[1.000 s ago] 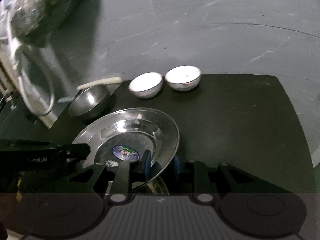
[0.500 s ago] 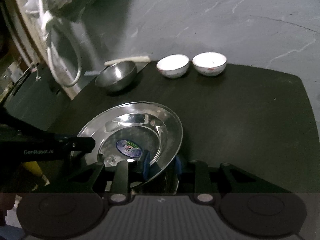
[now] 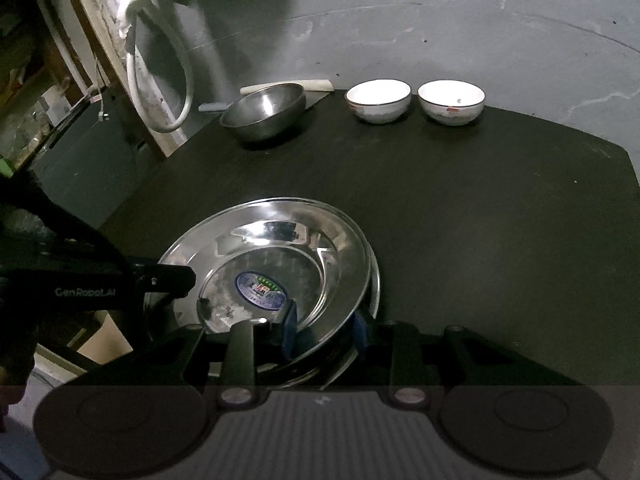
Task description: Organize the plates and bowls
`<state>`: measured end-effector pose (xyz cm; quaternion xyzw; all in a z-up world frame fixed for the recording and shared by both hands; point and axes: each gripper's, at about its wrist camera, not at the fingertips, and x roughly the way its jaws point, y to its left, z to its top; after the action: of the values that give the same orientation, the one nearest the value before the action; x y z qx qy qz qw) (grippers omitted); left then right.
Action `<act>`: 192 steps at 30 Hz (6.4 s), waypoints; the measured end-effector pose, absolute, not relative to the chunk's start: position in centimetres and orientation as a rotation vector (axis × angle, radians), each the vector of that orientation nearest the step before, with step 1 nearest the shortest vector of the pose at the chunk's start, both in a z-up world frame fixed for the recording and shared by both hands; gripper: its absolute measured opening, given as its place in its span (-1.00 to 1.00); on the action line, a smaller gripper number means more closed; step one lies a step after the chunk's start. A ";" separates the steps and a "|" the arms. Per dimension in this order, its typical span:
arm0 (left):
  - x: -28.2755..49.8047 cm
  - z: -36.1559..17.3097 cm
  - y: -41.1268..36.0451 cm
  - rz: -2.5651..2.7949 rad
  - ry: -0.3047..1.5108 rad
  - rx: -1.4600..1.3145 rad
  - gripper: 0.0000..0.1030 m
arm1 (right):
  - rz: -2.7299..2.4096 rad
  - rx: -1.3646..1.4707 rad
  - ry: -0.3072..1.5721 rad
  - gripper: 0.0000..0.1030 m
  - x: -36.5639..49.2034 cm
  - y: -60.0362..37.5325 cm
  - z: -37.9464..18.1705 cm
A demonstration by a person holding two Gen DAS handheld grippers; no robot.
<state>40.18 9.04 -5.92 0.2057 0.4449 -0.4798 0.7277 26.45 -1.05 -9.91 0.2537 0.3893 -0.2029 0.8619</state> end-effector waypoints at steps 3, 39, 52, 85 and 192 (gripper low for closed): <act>40.1 -6.0 9.2 -1.047 0.985 0.457 -0.47 | -0.417 0.528 0.819 -0.34 26.6 -1.0 -9.9; 40.3 -7.1 8.3 -1.029 1.019 0.492 -0.41 | -0.405 0.498 0.850 -0.29 27.5 -0.5 -10.2; 40.4 -7.4 7.9 -1.024 1.025 0.500 -0.40 | -0.403 0.489 0.847 -0.26 27.3 -0.2 -10.1; 47.1 -6.4 7.0 -0.975 0.941 0.584 0.91 | -0.692 0.639 0.740 0.99 29.1 -1.3 -10.0; 22.3 -8.1 -0.7 -1.084 1.077 0.331 -0.46 | -0.531 0.722 0.754 -0.49 10.2 -13.8 -9.2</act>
<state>22.34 -0.68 -8.15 0.1490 0.4855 -0.4885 0.7095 10.21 -13.84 -9.20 0.3409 0.3558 -0.2505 0.8333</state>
